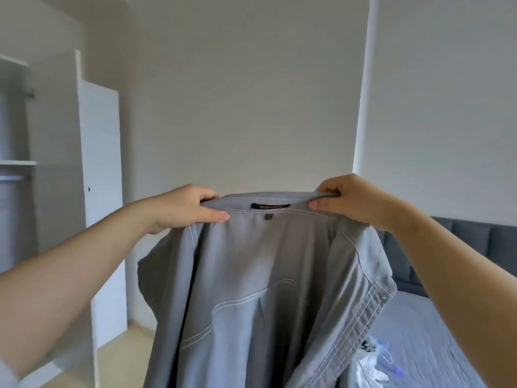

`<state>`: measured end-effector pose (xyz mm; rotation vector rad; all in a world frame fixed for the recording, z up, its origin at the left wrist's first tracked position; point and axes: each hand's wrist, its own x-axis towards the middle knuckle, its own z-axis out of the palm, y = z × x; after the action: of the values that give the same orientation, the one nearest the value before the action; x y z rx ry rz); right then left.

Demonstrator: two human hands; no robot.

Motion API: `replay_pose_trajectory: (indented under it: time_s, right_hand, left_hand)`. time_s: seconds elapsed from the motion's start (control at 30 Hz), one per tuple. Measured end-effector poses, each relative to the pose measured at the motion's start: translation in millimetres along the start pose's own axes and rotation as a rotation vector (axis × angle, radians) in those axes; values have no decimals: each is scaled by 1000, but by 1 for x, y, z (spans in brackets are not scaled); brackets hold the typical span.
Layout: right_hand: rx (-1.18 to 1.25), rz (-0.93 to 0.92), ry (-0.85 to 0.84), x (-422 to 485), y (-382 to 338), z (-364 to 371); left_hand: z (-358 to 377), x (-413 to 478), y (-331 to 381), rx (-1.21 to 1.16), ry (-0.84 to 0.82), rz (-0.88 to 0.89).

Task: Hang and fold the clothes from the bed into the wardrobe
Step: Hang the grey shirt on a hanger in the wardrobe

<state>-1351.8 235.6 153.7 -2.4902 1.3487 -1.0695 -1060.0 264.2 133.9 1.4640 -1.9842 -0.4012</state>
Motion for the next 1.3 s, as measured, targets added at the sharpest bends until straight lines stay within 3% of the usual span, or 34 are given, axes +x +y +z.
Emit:
replay_pose_trajectory:
  time_s: [0.1, 0.23, 0.37, 0.63, 0.83, 0.97, 1.07, 1.17, 1.3]
  right_hand:
    - [62, -8, -10, 2, -2, 23]
    - [128, 1, -40, 3, -2, 51]
    - [186, -35, -108, 5, -3, 77]
    - [256, -90, -455, -2, -27, 151]
    - [411, -95, -657, -13, -58, 222]
    - [458, -65, -835, -19, -82, 260]
    - [466, -68, -836, -11, -97, 283]
    - [665, 16, -751, 3, -113, 307]
    - [560, -91, -609, 27, -142, 345]
  left_hand:
    - [0, -14, -16, 74, -6, -59]
    - [-5, -33, -28, 465, 128, -14]
    - [-15, -58, -42, 663, 99, 23]
    - [-18, -120, -66, 616, 128, -91]
    - [-24, -162, -80, 619, 293, -201]
    - [-30, -175, -86, 684, 253, -207]
    - [-38, -178, -99, 807, 281, -222]
    - [-50, -189, -131, 899, 290, -299]
    - [-64, -207, -198, 900, 195, -458]
